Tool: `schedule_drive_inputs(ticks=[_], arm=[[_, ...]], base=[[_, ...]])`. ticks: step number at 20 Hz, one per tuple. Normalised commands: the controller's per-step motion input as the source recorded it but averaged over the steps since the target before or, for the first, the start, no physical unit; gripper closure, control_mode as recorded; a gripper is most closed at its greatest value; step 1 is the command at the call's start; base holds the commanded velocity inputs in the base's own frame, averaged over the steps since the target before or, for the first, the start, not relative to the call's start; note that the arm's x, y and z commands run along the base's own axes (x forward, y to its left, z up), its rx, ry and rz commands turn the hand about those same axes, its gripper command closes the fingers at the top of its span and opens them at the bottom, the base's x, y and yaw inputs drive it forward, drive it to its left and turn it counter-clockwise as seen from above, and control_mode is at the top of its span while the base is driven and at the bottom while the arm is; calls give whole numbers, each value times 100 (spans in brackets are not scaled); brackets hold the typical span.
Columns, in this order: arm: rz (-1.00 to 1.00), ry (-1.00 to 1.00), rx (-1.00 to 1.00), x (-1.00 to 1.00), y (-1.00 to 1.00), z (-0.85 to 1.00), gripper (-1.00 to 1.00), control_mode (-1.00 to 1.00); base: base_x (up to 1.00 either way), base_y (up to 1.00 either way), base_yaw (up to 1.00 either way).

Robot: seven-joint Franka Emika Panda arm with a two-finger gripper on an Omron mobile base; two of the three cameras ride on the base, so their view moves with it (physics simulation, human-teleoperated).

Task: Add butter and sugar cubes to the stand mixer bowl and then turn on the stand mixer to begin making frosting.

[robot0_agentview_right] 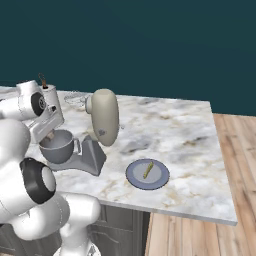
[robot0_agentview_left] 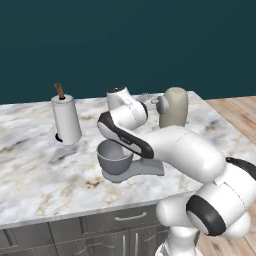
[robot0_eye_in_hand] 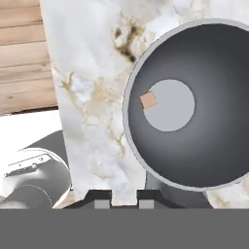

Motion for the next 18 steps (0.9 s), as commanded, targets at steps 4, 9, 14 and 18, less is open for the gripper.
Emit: schedule_drive_inputs(ticks=[4, 9, 14, 18], arm=[[0, 0, 0, 41, 21, -33, 100, -100], [0, 0, 1, 38, 21, -24, 100, -100], [0, 1, 1, 42, 13, -24, 100, -100], [0, 2, 0, 18, 0, -30, 100, -100]], base=[[0, 0, 0], [0, 0, 0], [0, 0, 0], [0, 0, 0]])
